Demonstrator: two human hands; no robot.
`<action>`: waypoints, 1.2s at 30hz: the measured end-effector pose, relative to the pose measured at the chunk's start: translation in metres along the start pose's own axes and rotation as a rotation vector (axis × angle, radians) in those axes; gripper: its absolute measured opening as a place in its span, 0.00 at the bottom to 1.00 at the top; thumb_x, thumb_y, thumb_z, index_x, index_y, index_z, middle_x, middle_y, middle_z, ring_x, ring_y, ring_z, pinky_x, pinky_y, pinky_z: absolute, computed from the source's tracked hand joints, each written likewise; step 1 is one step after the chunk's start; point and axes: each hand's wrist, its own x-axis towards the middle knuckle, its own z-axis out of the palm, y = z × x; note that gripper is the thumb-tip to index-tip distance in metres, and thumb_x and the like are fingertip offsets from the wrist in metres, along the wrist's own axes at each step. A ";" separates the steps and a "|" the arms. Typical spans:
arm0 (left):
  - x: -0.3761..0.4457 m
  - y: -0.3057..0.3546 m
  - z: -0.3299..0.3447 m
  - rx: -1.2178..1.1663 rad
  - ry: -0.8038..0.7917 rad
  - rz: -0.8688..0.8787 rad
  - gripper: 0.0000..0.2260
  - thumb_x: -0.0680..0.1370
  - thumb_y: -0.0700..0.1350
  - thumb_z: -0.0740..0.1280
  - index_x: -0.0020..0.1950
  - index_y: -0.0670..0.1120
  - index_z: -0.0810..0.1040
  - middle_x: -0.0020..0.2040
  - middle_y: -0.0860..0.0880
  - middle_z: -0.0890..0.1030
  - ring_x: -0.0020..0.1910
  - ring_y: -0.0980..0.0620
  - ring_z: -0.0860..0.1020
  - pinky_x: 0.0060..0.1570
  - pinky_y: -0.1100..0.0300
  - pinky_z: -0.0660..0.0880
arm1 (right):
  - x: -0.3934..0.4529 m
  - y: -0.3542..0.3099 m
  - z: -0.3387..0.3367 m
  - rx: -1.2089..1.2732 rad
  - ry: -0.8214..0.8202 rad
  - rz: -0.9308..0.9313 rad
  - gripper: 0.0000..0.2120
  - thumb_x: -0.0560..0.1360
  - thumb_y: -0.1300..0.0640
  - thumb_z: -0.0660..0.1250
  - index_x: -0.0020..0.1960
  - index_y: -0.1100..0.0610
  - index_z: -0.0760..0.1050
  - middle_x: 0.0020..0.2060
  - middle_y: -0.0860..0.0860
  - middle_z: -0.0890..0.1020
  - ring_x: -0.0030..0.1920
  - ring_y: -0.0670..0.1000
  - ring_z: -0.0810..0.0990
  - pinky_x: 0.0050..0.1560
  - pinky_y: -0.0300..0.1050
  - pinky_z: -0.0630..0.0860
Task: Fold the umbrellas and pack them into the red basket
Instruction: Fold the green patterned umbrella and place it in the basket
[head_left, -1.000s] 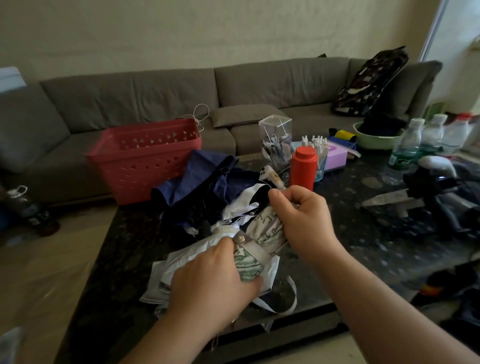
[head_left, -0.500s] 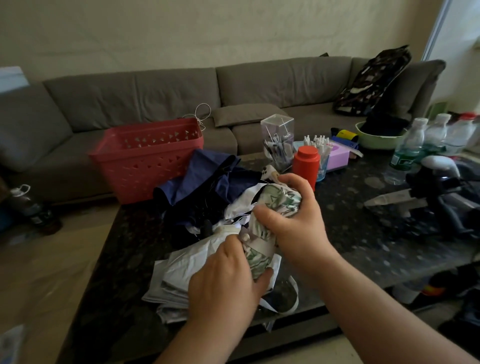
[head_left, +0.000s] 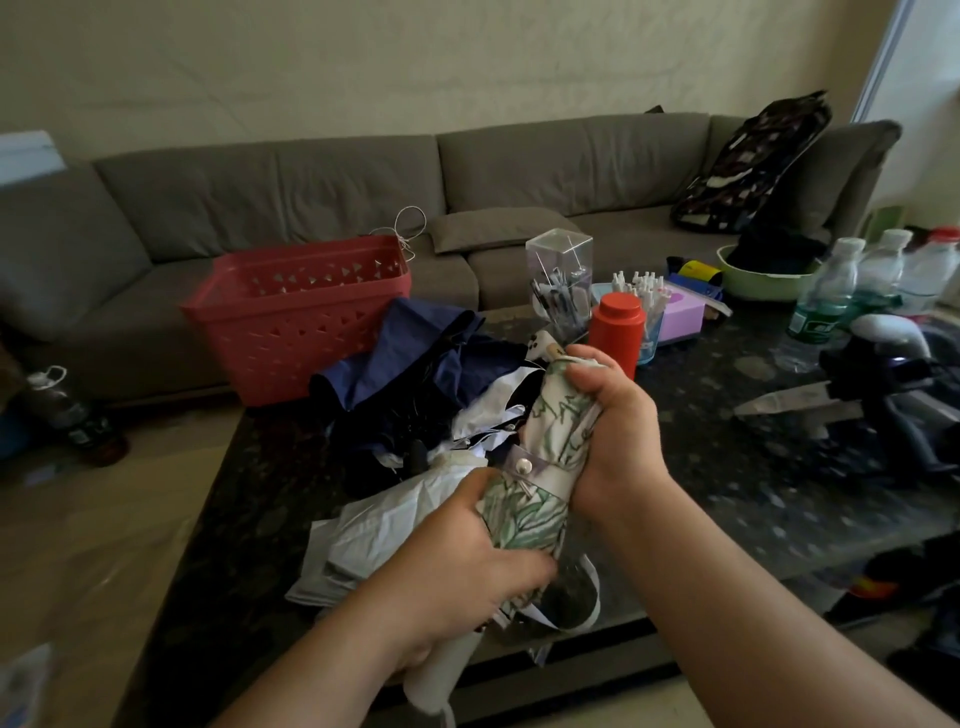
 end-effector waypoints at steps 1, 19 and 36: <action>0.001 -0.001 0.000 0.025 0.022 0.011 0.19 0.67 0.47 0.78 0.55 0.57 0.78 0.47 0.50 0.87 0.49 0.46 0.86 0.57 0.41 0.82 | 0.001 0.001 0.002 -0.004 0.000 0.024 0.14 0.76 0.64 0.65 0.59 0.54 0.80 0.41 0.55 0.80 0.33 0.54 0.80 0.36 0.50 0.80; 0.017 0.021 -0.087 -0.554 0.381 -0.027 0.14 0.80 0.43 0.73 0.65 0.46 0.78 0.52 0.44 0.87 0.40 0.54 0.86 0.39 0.61 0.80 | -0.023 0.074 0.027 -0.678 -0.392 0.035 0.14 0.80 0.55 0.73 0.60 0.38 0.78 0.36 0.48 0.82 0.30 0.49 0.76 0.33 0.48 0.74; 0.053 0.026 -0.084 -0.951 0.550 0.153 0.03 0.81 0.42 0.68 0.52 0.49 0.78 0.37 0.46 0.78 0.34 0.49 0.81 0.38 0.50 0.81 | -0.042 0.040 0.011 -1.181 -0.340 -0.169 0.31 0.72 0.38 0.76 0.72 0.40 0.72 0.50 0.48 0.82 0.29 0.48 0.83 0.27 0.47 0.80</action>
